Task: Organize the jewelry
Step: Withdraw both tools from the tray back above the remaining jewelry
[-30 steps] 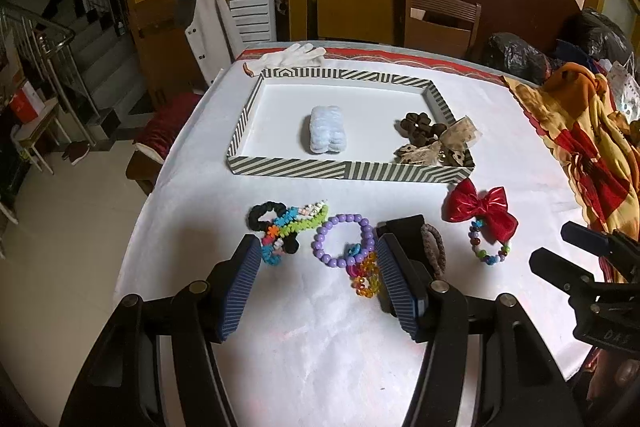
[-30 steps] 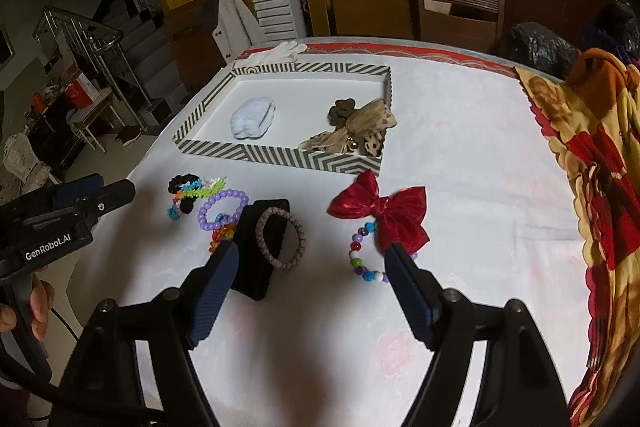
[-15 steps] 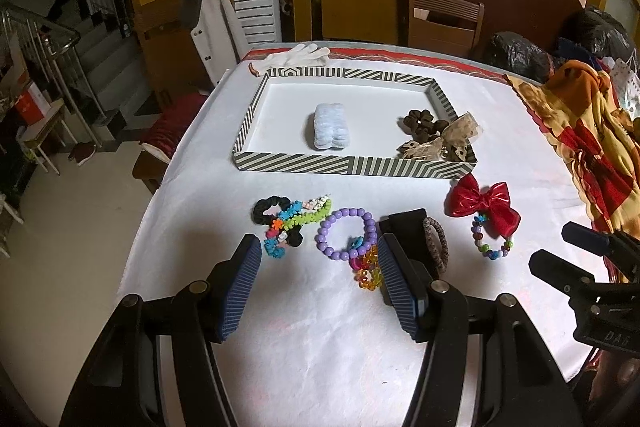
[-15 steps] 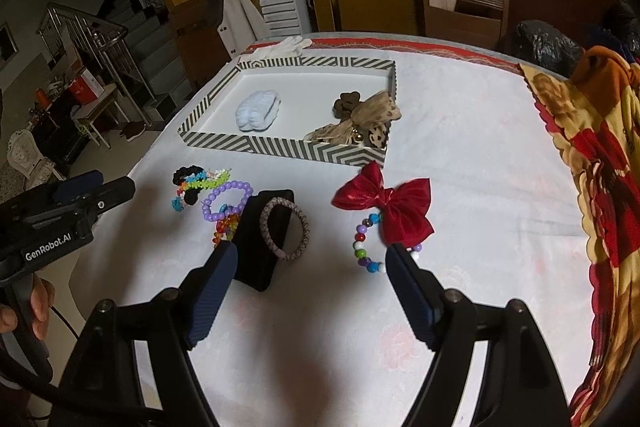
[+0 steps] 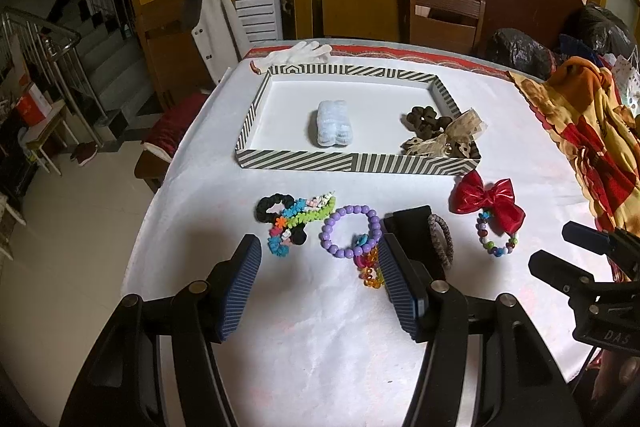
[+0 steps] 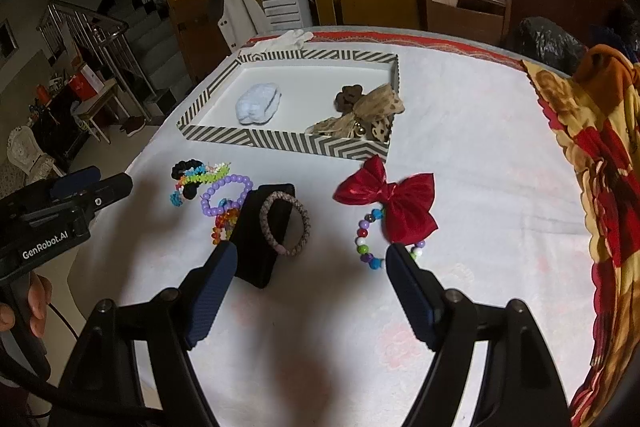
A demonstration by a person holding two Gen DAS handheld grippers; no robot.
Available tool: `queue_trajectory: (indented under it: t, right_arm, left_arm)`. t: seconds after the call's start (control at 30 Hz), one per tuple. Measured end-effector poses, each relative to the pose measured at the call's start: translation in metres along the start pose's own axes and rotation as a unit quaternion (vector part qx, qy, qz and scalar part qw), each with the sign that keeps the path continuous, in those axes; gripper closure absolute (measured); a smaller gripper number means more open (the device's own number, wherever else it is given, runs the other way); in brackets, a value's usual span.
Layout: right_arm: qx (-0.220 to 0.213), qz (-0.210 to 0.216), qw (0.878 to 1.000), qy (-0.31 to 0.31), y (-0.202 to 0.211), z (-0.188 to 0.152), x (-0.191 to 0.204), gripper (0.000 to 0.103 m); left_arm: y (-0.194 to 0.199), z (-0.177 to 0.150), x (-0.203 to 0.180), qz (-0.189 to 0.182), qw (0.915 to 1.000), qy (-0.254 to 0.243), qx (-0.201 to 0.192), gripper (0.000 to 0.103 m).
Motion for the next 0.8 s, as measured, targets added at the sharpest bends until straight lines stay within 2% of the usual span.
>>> queue_trajectory:
  t: [0.8]
  right_arm:
    - [0.013,0.0,1.0,0.006,-0.006,-0.004,0.005,0.023]
  left_arm:
    - [-0.005,-0.005,0.012,0.006,0.9999,0.004,0.01,0.048]
Point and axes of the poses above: each gripper's, at about its wrist camera, not at the fingertips, and y roughly against the way its jaws point, x to its left, z to its top, the point moved 5 cm from there along -y, roughly the way its jaws point, and after that the axes turned 11 degrees about -z, right-handed, at the moved point
